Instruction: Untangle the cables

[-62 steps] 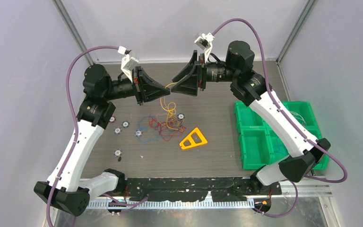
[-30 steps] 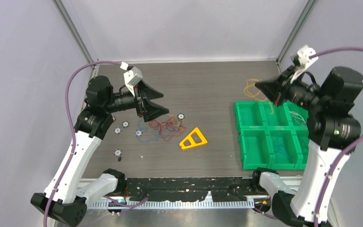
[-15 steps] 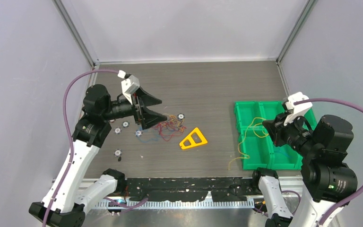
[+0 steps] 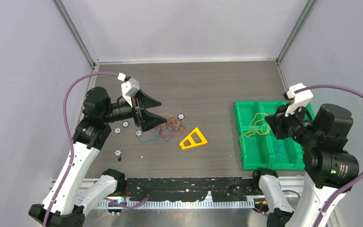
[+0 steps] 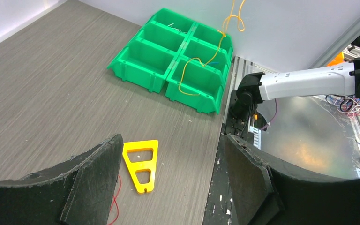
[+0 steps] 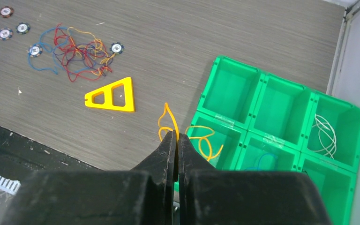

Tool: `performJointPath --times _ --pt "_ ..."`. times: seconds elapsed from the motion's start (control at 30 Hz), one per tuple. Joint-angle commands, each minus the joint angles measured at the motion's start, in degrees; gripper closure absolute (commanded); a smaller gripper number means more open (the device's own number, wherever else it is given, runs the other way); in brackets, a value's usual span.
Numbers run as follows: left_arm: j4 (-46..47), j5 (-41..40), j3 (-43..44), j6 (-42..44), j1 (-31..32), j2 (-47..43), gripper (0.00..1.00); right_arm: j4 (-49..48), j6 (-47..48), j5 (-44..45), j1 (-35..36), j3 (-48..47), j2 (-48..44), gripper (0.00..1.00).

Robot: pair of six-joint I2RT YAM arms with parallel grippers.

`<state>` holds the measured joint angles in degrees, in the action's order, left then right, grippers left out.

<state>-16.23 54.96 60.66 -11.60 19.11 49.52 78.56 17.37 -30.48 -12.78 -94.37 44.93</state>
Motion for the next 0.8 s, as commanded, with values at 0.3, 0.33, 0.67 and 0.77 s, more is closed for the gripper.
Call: performJointPath --times 0.3,0.33,0.67,0.77 --pt "0.56 -0.66 0.84 1.09 -0.22 1.88 0.20 -2.48 -1.11 2.88 -0.22 -9.13 4.94 0.95" --pt "0.65 -0.71 0.92 1.05 -0.22 2.02 0.20 -2.47 -1.26 3.65 -0.19 -9.94 5.44 0.95" --pt "0.64 -0.71 2.45 1.00 -0.22 2.55 0.20 -1.01 -0.02 9.18 -0.21 -11.59 6.34 0.94" --pt "0.41 -0.65 2.50 1.05 -0.22 2.37 0.20 -2.83 1.59 10.78 -0.19 -6.99 4.82 0.95"
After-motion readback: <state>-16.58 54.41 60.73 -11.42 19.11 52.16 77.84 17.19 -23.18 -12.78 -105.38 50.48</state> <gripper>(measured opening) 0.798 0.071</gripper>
